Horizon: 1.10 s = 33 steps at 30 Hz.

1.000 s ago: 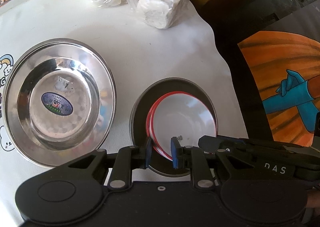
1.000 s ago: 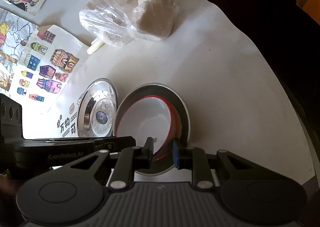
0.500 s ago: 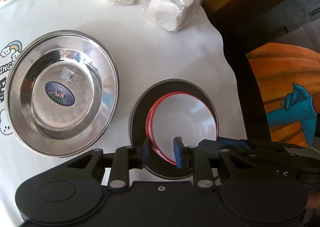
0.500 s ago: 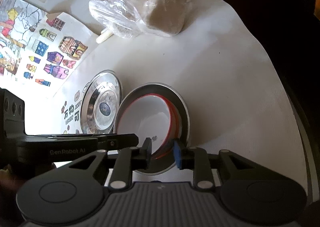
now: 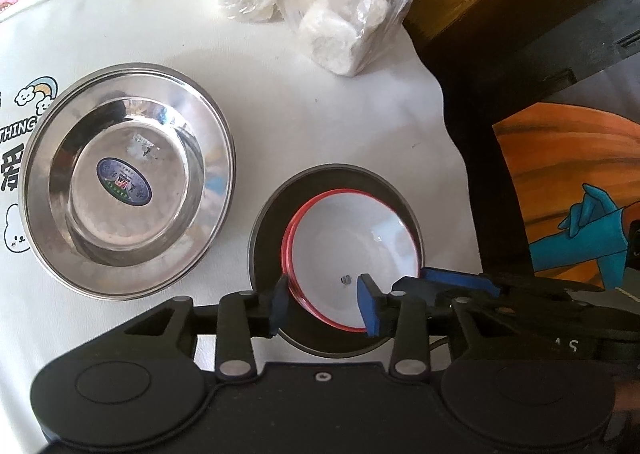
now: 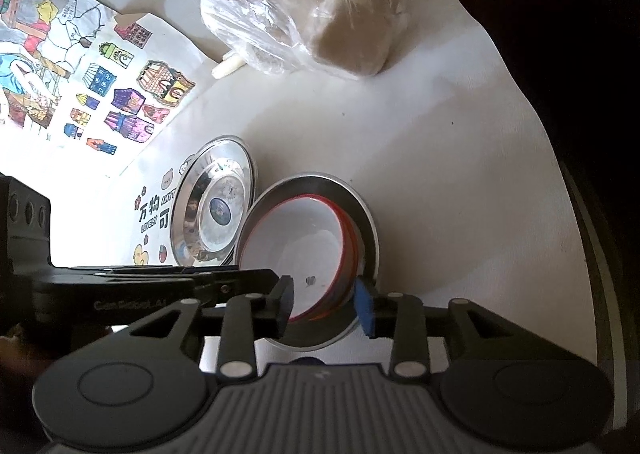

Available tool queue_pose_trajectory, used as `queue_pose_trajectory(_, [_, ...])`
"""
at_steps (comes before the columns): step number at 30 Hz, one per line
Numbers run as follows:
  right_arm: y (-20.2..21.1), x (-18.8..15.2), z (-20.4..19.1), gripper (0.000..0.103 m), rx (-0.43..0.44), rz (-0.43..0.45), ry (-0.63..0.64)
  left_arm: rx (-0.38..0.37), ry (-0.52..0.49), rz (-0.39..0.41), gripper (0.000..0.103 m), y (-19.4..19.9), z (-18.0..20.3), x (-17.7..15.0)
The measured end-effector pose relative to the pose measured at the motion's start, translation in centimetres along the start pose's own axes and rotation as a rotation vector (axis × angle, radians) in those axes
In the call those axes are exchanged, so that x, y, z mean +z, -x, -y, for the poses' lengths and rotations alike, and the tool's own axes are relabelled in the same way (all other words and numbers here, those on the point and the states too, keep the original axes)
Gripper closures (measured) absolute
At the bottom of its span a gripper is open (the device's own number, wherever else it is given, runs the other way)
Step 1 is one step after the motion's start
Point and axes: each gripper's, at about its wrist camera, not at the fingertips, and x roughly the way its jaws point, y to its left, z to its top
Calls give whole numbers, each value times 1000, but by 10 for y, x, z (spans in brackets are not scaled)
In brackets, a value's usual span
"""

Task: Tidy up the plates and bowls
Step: 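Lower the second white bowl into the first and open both tools, then move both open tools to the rim of the steel mixing bowl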

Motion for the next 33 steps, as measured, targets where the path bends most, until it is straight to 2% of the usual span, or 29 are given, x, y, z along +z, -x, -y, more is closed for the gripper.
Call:
queue_pose_trajectory(5, [8,-3,-3,48,-26,37,14,-40,5,47,31,11,-4,-5])
queue_pose_trajectory(8, [15,-6,-3,44,-47,70,7,-59,7,86,25,22,-7,-10])
queue_pose_trajectory(13, [31,-19,-4,36,-74,133,-16,-40,3,141,18,40,-11,-24])
queue_pose_trajectory(16, [42,-31,-9,25,-93,176,-20,-17,3,187,16,54,-15,-39])
queue_pose_trajectory(18, [50,-40,-13,15,-108,207,-13,9,-8,217,7,65,-18,-50])
queue_pose_trajectory(19, [54,-45,-16,13,-117,224,-7,35,-18,229,1,69,-18,-55])
queue_pose_trajectory(23, [68,-63,-28,4,-152,279,35,134,-97,326,1,88,-16,-79])
queue_pose_trajectory(26, [80,-75,-37,0,-182,318,79,180,-118,404,1,104,-17,-97])
queue_pose_trajectory(33, [100,-112,-60,0,-281,412,214,243,-114,565,1,132,-12,-131])
